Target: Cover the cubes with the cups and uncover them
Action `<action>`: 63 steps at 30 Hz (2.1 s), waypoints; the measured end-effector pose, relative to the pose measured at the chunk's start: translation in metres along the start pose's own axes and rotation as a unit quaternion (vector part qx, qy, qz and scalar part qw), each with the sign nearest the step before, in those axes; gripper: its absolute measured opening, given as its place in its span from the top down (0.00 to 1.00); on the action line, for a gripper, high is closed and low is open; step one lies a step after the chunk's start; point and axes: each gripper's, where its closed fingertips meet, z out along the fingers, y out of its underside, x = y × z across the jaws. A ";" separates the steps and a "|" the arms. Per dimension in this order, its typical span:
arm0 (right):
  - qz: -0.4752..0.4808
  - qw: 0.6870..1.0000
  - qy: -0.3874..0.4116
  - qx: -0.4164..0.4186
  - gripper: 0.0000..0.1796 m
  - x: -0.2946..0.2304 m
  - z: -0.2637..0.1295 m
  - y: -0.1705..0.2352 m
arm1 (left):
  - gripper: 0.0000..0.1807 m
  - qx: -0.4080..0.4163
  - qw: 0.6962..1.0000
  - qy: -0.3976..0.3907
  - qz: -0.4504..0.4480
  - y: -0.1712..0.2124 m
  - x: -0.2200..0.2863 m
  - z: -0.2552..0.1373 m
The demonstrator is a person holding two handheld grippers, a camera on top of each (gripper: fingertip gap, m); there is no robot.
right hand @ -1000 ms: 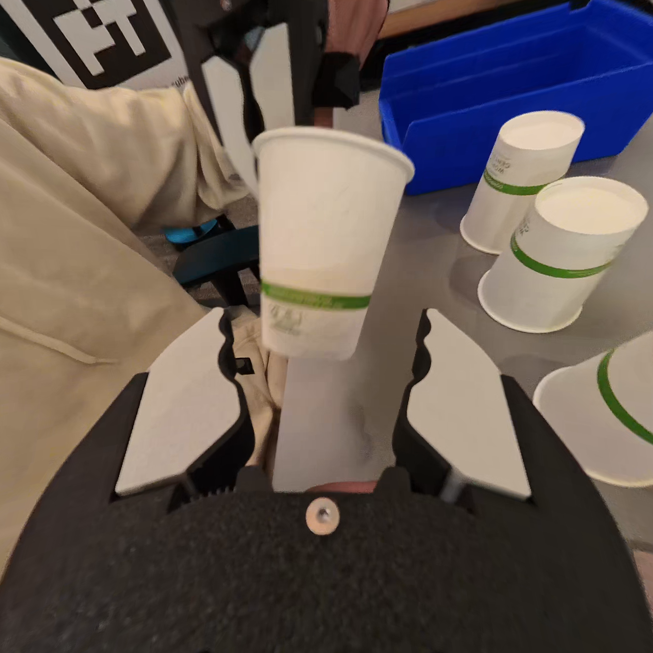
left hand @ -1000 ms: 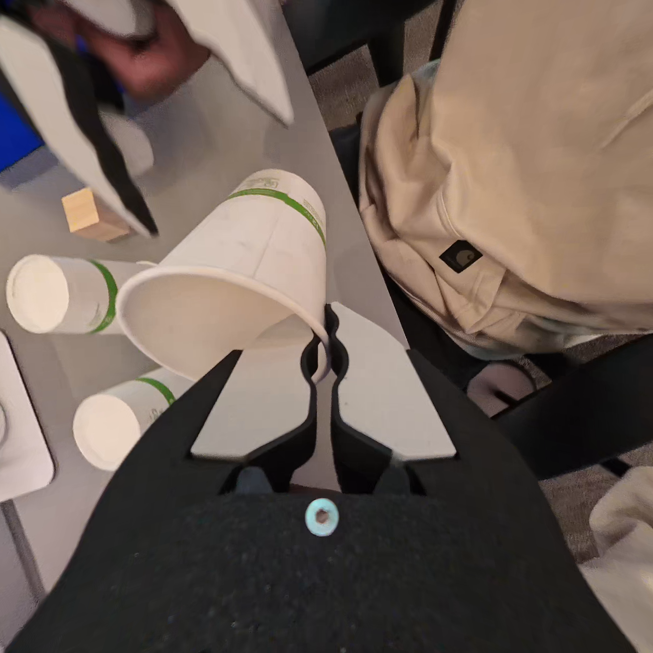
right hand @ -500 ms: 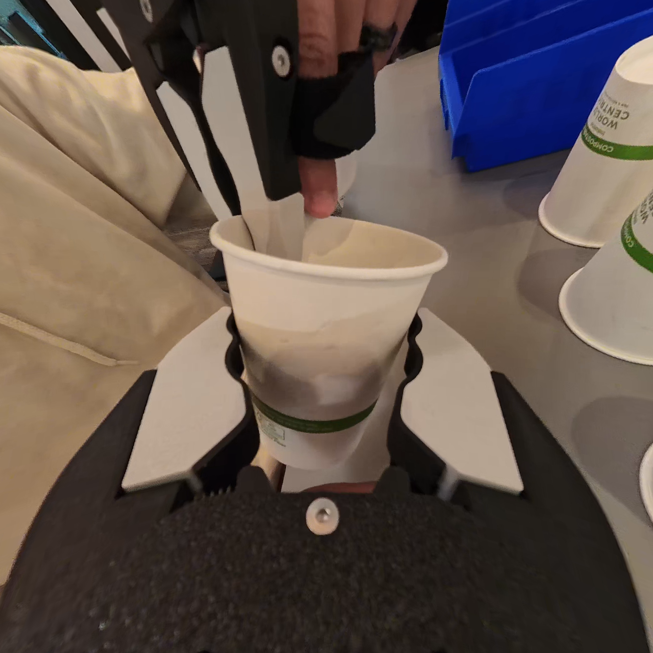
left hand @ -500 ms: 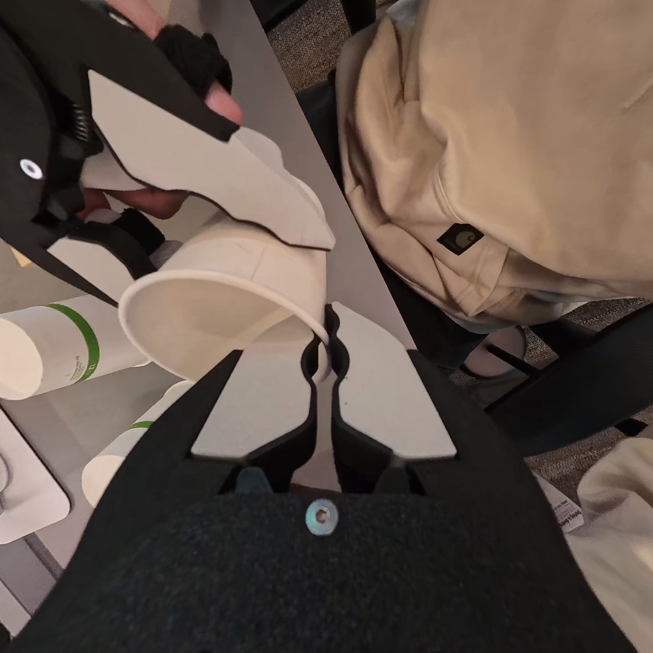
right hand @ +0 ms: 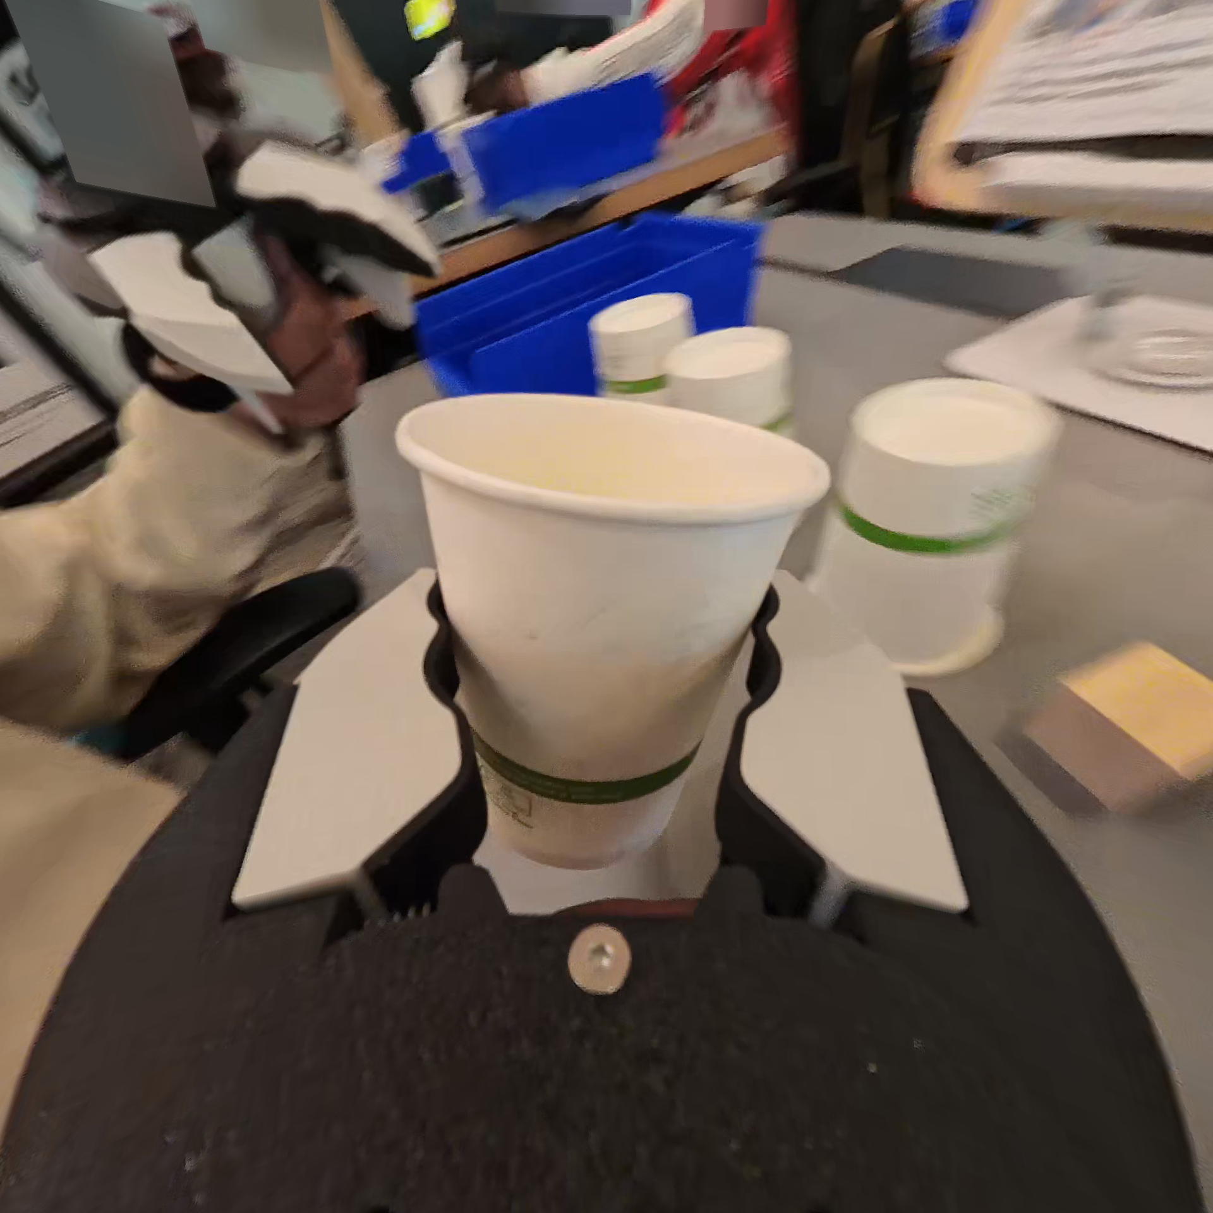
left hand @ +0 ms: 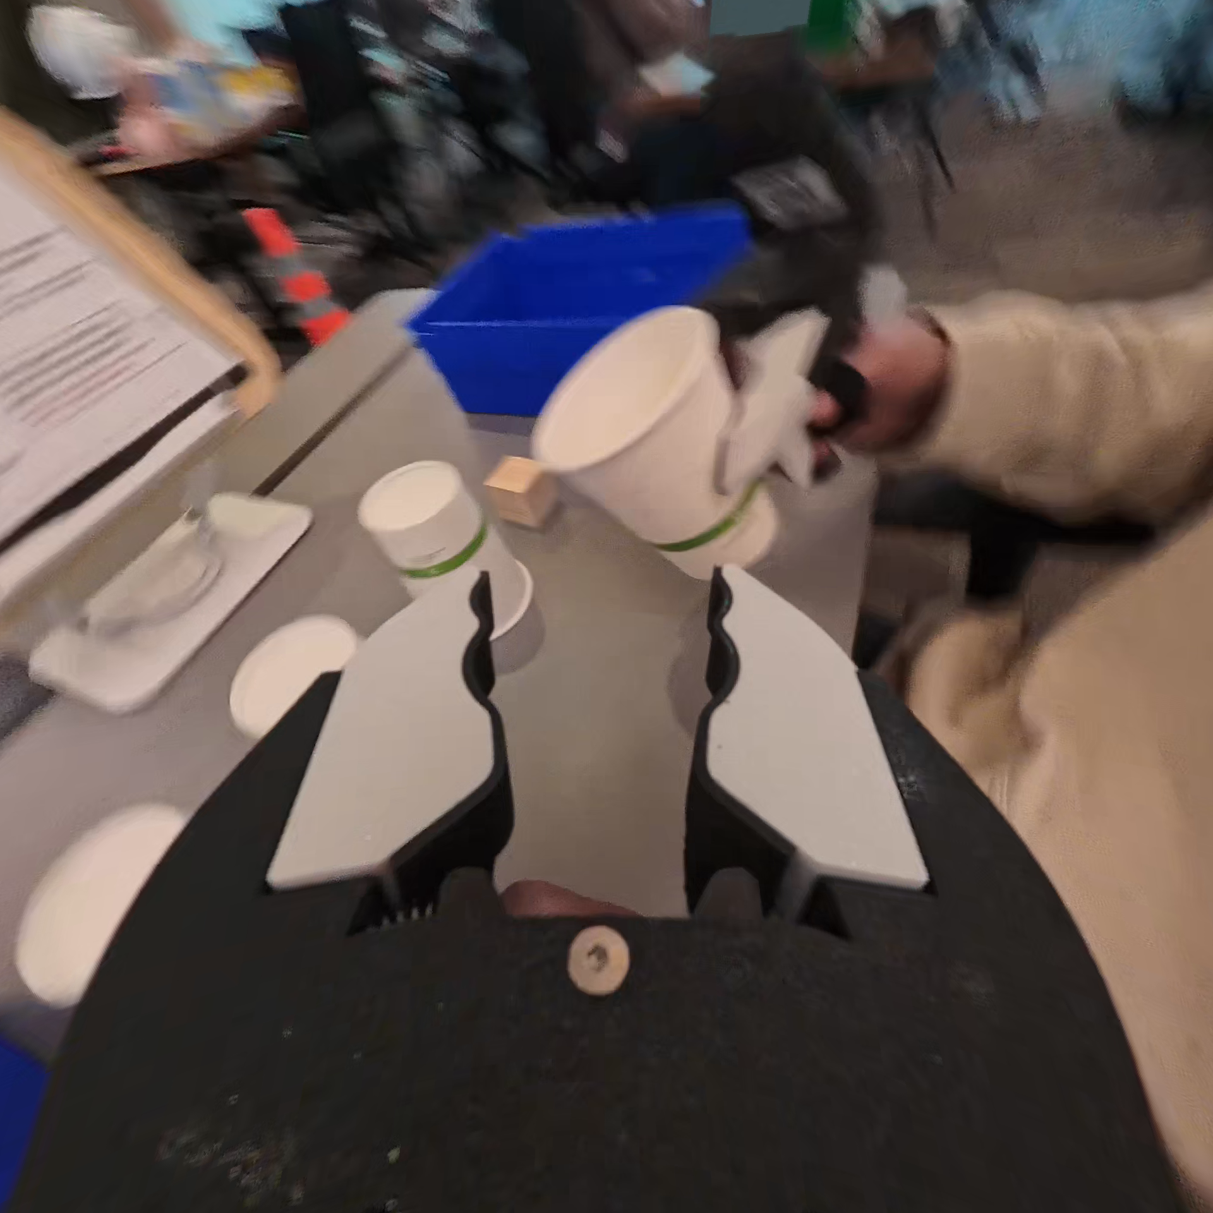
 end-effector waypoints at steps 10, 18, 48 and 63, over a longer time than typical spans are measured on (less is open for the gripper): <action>-0.002 0.964 0.267 -0.012 0.51 0.062 -0.068 0.062 | 0.70 0.051 0.954 -0.146 -0.255 0.092 -0.011 -0.015; 0.002 0.958 0.283 -0.034 0.51 0.071 -0.078 0.072 | 0.69 0.019 0.970 -0.141 -0.199 0.097 -0.001 -0.005; -0.008 0.965 0.262 0.003 0.33 0.047 -0.113 0.051 | 0.66 -0.028 0.949 -0.239 -0.203 0.123 -0.030 -0.013; -0.063 0.995 0.080 -0.017 0.38 -0.098 0.010 0.047 | 0.66 -0.008 0.923 -0.329 -0.198 0.116 -0.040 -0.037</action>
